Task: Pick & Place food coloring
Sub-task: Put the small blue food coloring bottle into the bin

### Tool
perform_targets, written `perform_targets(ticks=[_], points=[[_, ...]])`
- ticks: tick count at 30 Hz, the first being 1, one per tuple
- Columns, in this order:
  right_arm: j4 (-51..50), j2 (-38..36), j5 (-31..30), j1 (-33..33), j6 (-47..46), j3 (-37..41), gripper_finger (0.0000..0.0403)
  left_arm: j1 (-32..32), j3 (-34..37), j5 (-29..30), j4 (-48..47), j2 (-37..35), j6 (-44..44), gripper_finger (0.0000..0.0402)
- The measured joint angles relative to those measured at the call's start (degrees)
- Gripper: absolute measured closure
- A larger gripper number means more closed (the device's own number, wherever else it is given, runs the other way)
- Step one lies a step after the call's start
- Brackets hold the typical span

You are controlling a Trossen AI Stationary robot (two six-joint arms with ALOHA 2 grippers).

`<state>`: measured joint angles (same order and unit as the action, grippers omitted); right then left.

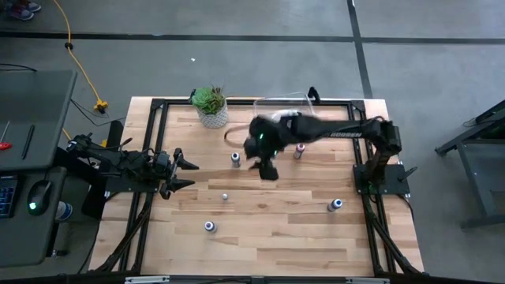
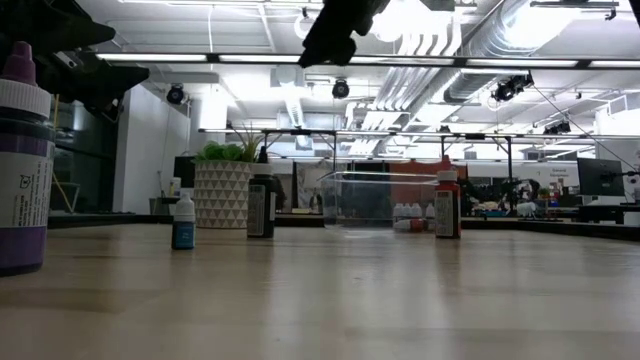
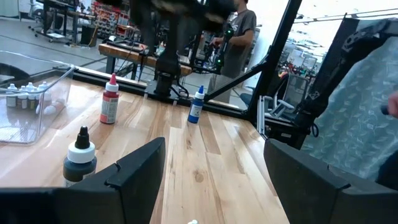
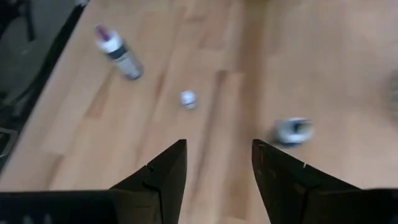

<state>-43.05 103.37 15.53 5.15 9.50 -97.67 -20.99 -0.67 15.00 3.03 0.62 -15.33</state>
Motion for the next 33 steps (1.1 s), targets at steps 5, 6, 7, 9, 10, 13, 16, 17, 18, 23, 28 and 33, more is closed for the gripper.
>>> perform_targets(ticks=[5, 6, 7, 9, 10, 13, 16, 17, 18, 23, 28, 33], points=[[0.1, 4.6, -0.4, -6.3, -4.9, 0.0, 0.0233, 0.0, 0.0, 0.0, 0.0, 0.0, 0.0, 0.013], [0.1, 5.6, -0.8, -7.4, -5.8, 0.0, 0.0233, 0.0, 0.0, 0.0, 0.0, 0.0, 0.0, 0.013], [0.1, 6.5, -1.3, -8.4, -6.6, 0.0, 0.0233, 0.0, 0.0, 0.0, 0.0, 0.0, 0.0, 0.013], [0.2, 8.0, -2.4, -10.0, -8.0, 0.1, 0.0233, 0.0, 0.0, 0.0, 0.0, 0.0, 0.0, 0.013], [0.4, 8.7, -3.1, -10.7, -8.1, 0.1, 0.0233, 0.0, 0.0, 0.0, 0.0, 0.0, 0.0, 0.013], [2.4, 10.8, -5.4, -12.2, -7.6, 0.1, 0.0234, 0.0, 0.0, 0.0, 0.0, 0.0, 0.0, 0.013], [6.3, 12.8, -6.2, -13.2, -7.5, 0.1, 0.0234, 0.0, 0.0, 0.0, 0.0, 0.0, 0.0, 0.013], [7.6, 13.4, -6.1, -13.4, -7.6, 0.0, 0.0234, 0.0, 0.0, 0.0, 0.0, 0.0, 0.0, 0.013], [8.3, 14.0, -6.1, -13.6, -7.9, -0.3, 0.0234, 0.0, 0.0, 0.0, 0.0, 0.0, 0.0, 0.013], [8.1, 18.1, -9.0, -13.6, -7.8, -4.2, 0.0233, 0.0, 0.0, 0.0, 0.0, 0.0, 0.0, 0.013], [8.4, 23.3, -12.6, -13.5, -6.7, -10.0, 0.0233, 0.0, 0.0, 0.0, 0.0, 0.0, 0.0, 0.013], [10.3, 27.2, -12.3, -13.6, -7.5, -11.7, 0.0233, 0.0, 0.0, 0.0, 0.0, 0.0, 0.0, 0.013]])
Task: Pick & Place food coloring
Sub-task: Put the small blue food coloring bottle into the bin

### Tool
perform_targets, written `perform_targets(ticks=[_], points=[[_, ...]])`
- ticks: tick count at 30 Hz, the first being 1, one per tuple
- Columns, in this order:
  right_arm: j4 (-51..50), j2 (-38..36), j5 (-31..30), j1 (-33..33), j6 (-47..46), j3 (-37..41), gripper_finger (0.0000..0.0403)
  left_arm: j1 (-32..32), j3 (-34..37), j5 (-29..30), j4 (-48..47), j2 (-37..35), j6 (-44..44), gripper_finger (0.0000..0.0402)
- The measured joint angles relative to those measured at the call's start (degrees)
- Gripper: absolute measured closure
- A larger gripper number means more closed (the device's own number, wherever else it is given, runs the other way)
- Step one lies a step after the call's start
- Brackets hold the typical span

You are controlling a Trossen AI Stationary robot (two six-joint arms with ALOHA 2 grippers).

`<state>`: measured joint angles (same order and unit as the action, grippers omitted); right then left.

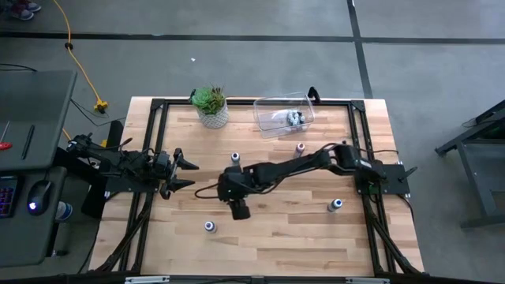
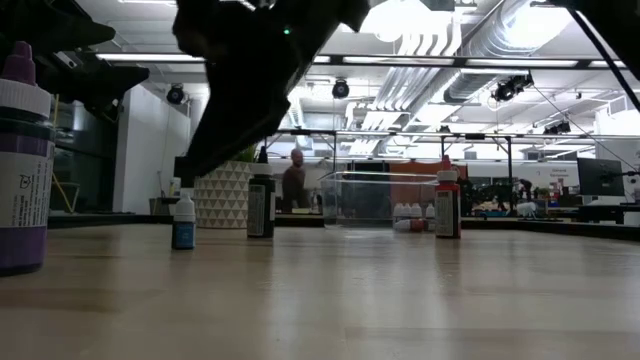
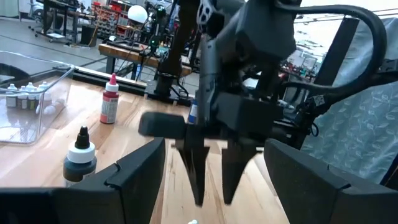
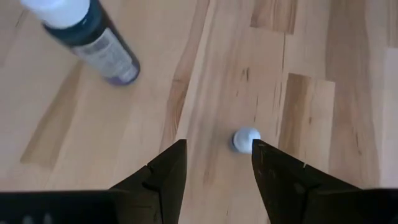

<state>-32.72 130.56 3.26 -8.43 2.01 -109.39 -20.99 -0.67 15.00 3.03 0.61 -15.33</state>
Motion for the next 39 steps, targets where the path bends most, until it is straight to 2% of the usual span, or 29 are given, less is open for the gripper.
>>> perform_targets(ticks=[4, 11, 23, 34, 39], points=[[3.4, 1.6, -1.6, 0.0, -0.7, 0.4, 0.0233, 0.0, 0.0, 0.0, 0.0, 0.0, 0.0, 0.013], [3.5, 2.3, -6.5, 0.3, -0.7, 0.6, 0.0233, 0.0, 0.0, 0.0, 0.0, 0.0, 0.0, 0.013], [4.6, 4.2, -4.0, 0.9, -5.0, 0.5, 0.0233, 0.0, 0.0, 0.0, 0.0, 0.0, 0.0, 0.013], [5.0, 4.3, -5.1, 0.9, -5.0, 0.5, 0.0234, 0.0, 0.0, 0.0, 0.0, 0.0, 0.0, 0.013], [5.2, 4.3, -4.4, 0.9, -5.0, 0.5, 0.0249, 0.0, 0.0, 0.0, 0.0, 0.0, 0.0, 0.013]])
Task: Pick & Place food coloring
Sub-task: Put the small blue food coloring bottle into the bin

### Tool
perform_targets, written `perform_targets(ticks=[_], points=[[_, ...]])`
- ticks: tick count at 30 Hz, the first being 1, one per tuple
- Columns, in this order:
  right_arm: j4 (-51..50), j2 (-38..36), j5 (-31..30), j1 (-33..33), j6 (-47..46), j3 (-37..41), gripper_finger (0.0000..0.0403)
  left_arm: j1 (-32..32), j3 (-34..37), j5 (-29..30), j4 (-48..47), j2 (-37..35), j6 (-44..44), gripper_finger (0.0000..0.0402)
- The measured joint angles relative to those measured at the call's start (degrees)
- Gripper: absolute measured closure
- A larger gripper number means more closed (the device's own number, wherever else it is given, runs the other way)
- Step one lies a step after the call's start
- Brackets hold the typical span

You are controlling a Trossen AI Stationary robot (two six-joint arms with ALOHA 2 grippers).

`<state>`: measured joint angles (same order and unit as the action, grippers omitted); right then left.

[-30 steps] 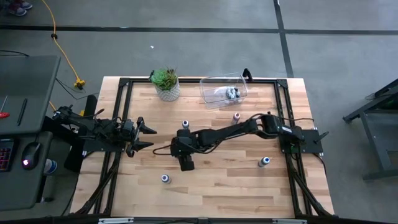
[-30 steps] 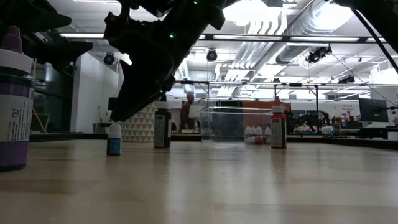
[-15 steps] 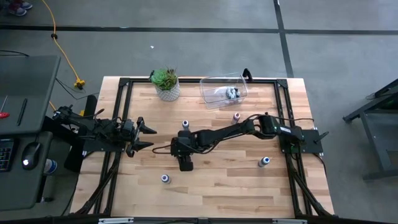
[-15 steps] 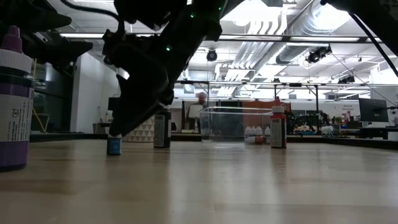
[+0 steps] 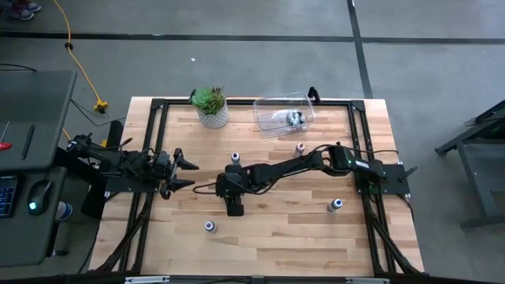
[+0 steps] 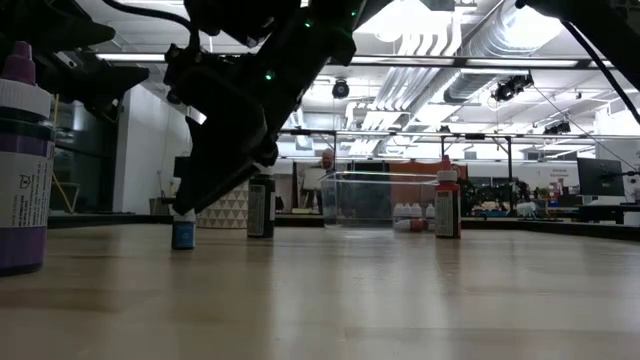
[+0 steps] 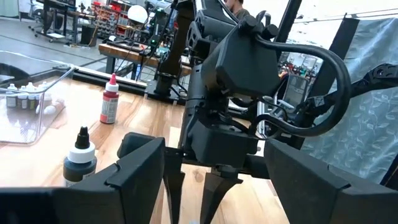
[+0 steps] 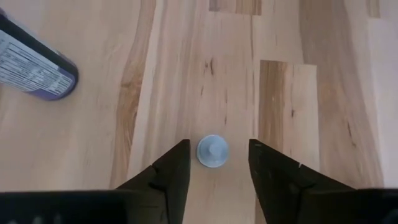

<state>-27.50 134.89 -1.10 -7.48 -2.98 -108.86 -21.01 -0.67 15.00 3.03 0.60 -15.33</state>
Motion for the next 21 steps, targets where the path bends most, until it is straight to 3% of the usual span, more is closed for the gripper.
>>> perform_targets(ticks=[21], points=[[0.4, -0.2, 0.9, 0.0, 0.0, 0.0, 0.0365, 0.0, 0.0, 0.0, 0.0, 0.0, 0.0, 0.013]])
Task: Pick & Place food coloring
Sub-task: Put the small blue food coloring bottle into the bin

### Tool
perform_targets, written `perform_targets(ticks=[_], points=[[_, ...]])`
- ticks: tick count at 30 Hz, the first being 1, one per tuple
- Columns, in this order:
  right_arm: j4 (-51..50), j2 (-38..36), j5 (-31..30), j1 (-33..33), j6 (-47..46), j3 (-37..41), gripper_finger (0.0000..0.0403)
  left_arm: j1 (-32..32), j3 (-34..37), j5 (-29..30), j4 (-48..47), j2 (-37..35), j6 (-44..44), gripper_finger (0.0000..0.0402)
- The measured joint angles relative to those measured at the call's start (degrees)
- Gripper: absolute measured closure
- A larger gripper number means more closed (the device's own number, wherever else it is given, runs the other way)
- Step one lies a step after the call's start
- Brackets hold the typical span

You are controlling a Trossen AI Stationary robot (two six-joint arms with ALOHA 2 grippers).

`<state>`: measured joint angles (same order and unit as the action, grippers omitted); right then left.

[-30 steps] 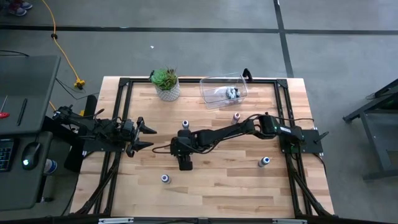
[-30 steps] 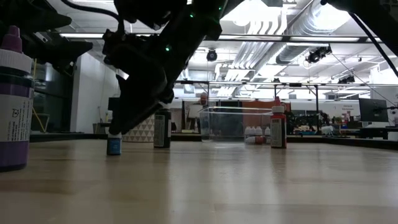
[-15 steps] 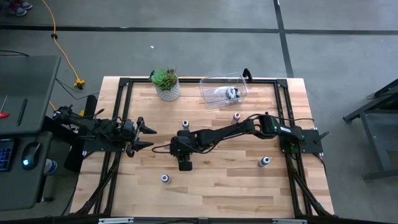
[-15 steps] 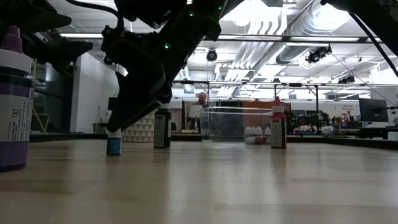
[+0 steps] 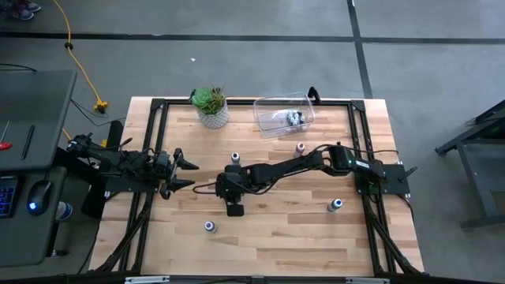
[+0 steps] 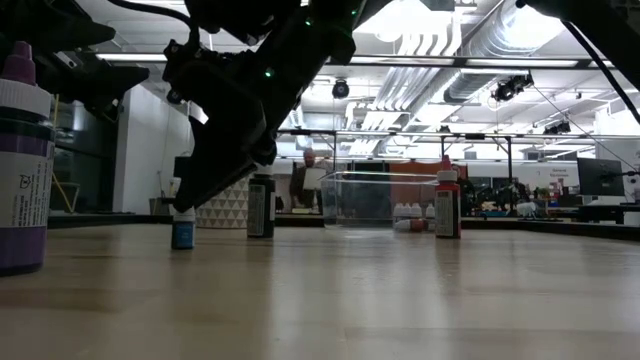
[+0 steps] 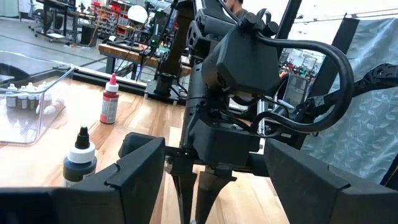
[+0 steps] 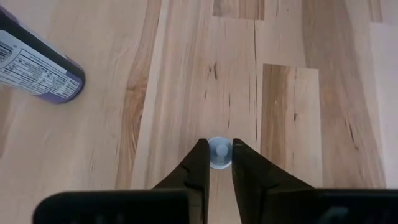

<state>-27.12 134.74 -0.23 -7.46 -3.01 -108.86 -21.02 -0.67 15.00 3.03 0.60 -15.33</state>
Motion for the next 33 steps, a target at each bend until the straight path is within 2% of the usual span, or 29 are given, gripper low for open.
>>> perform_targets(ticks=[7, 15, 21, 26, 29, 33], points=[[-1.9, -0.3, 0.0, 0.0, -3.9, -0.1, 0.0366, 0.0, 0.0, 0.0, 0.0, 0.0, 0.0, 0.013], [-11.0, -1.2, 0.5, -0.1, -11.1, -4.1, 0.0367, 0.0, 0.0, 0.0, 0.0, 0.0, 0.0, 0.013], [-17.6, -5.3, 1.7, -0.4, -17.7, -4.1, 0.0367, 0.0, 0.0, 0.0, 0.0, 0.0, 0.0, 0.013], [-23.9, -9.6, 0.7, -0.8, -20.9, -1.7, 0.0367, 0.0, 0.0, 0.0, 0.0, 0.0, 0.0, 0.013], [-25.6, -12.9, -3.0, -0.9, -22.6, 1.4, 0.0367, 0.0, 0.0, 0.0, 0.0, 0.0, 0.0, 0.013], [-23.8, -19.9, -8.7, -0.6, -25.4, 10.0, 0.0367, 0.0, 0.0, 0.0, 0.0, 0.0, 0.0, 0.013]])
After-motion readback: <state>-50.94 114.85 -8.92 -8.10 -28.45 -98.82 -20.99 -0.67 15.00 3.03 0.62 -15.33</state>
